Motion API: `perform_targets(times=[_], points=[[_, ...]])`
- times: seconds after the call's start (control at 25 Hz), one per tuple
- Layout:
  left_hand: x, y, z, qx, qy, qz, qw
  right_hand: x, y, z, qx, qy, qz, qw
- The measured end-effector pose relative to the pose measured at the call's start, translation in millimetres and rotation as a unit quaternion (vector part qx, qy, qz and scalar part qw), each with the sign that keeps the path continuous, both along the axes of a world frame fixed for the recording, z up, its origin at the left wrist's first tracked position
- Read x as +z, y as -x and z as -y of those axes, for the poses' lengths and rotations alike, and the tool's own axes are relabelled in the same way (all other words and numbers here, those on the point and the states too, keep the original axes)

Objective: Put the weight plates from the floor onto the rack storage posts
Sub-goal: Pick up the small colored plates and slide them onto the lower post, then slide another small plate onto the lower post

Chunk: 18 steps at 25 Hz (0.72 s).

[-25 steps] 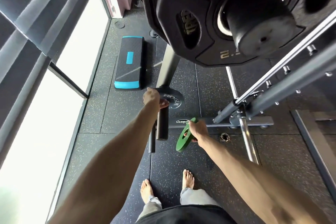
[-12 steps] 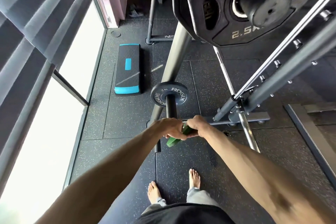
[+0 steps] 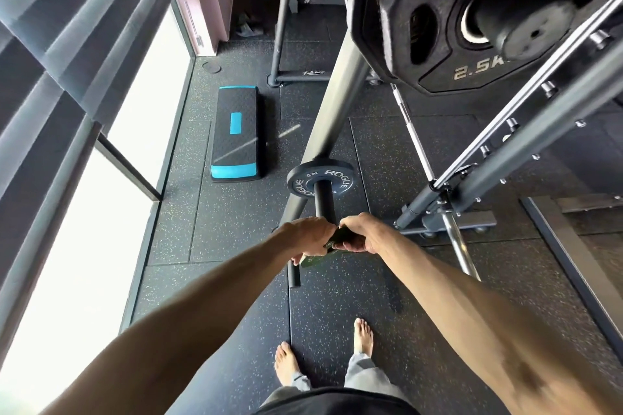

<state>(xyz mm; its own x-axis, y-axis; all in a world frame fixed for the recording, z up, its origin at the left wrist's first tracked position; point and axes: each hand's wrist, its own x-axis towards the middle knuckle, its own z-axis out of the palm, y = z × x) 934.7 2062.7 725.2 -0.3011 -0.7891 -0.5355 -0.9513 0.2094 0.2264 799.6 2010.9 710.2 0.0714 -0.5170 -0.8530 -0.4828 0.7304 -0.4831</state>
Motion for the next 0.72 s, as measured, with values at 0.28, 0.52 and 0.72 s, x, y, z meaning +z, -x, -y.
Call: perform_targets(times=[0.28,0.52,0.72], points=[[-22.4,-29.8,50.8,-0.014,0.112,0.021,0.993,13.8,-8.3,18.3,-0.149,0.030,0.100,0.983],[-17.1,-30.2,89.7,0.017,0.184,0.099,0.978,15.4,-13.2,37.9,-0.142,0.063,0.172,0.973],[1.8,5.1,114.3,0.054,0.212,0.162,0.962,2.3,11.5,44.7,-0.054,0.136,0.096,0.984]])
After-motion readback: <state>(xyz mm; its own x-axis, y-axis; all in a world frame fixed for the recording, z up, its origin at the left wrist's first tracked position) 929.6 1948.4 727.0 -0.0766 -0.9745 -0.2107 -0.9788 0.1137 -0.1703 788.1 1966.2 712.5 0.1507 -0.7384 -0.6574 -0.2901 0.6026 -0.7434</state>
